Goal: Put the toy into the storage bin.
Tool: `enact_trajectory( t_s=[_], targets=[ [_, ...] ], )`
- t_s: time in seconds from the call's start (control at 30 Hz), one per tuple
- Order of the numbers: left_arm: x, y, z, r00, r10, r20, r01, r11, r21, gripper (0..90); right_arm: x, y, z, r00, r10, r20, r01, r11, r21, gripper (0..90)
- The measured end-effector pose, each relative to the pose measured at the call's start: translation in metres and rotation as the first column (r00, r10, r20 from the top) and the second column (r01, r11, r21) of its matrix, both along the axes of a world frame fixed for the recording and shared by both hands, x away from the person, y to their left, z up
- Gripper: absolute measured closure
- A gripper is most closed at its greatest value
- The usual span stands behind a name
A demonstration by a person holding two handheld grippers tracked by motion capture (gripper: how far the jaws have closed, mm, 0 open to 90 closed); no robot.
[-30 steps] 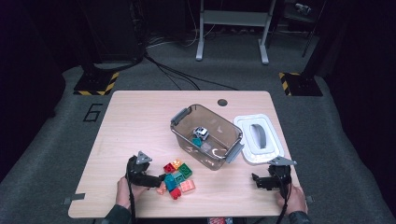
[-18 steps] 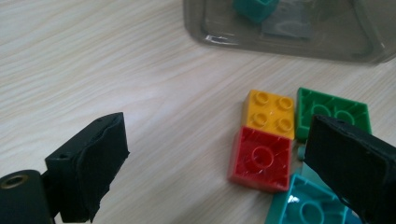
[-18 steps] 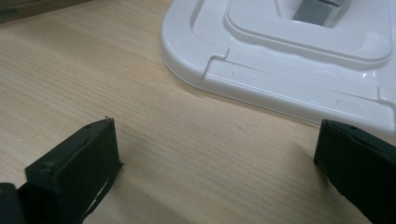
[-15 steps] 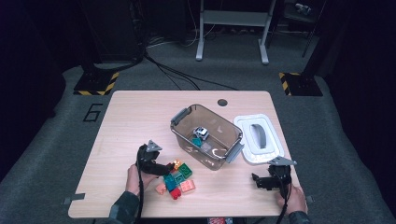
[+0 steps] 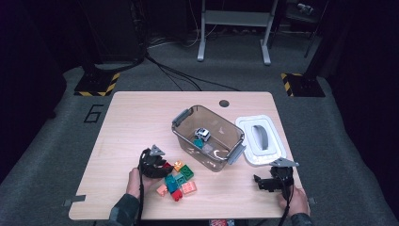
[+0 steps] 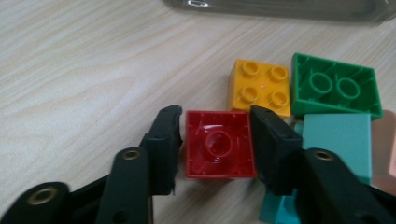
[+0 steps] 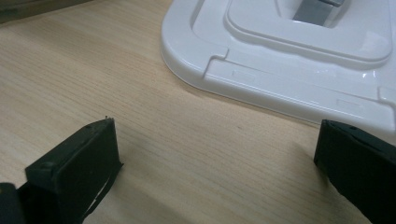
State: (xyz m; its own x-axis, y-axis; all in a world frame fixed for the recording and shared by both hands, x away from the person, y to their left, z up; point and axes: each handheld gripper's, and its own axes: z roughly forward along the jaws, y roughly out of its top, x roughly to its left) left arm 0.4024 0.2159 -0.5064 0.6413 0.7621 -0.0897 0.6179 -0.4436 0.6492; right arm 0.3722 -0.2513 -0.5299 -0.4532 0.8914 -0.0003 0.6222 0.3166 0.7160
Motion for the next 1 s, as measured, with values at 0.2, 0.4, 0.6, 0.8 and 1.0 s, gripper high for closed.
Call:
enact_trajectory(
  t_s=[0.2,0.4,0.6,0.8,1.0],
  targets=[
    [0.002,0.009,0.002,0.9996,0.027,0.013,-0.026,0.9982,-0.054,59.2,0.0,0.0,0.0,1.0,0.005,0.001,-0.005,1.0,-0.002,0.0],
    [0.003,0.014,0.01,0.9995,0.03,0.014,-0.029,0.9987,-0.043,59.2,0.0,-0.001,0.0,0.9999,0.015,0.0,-0.015,1.0,-0.003,0.0],
    [0.008,0.017,0.025,0.9987,0.032,0.038,-0.031,0.9984,-0.048,59.3,0.0,-0.002,0.0,0.9998,0.018,-0.004,-0.018,1.0,0.001,0.0],
    [0.014,0.019,0.041,0.9976,0.034,0.061,-0.031,0.9984,-0.047,59.3,0.0,-0.002,0.0,0.9998,0.018,-0.004,-0.018,1.0,0.001,0.0],
    [0.02,0.02,0.054,0.9954,0.045,0.085,-0.041,0.9979,-0.051,59.3,0.0,-0.002,0.0,0.9998,0.018,-0.004,-0.018,1.0,0.001,0.0]
  ],
)
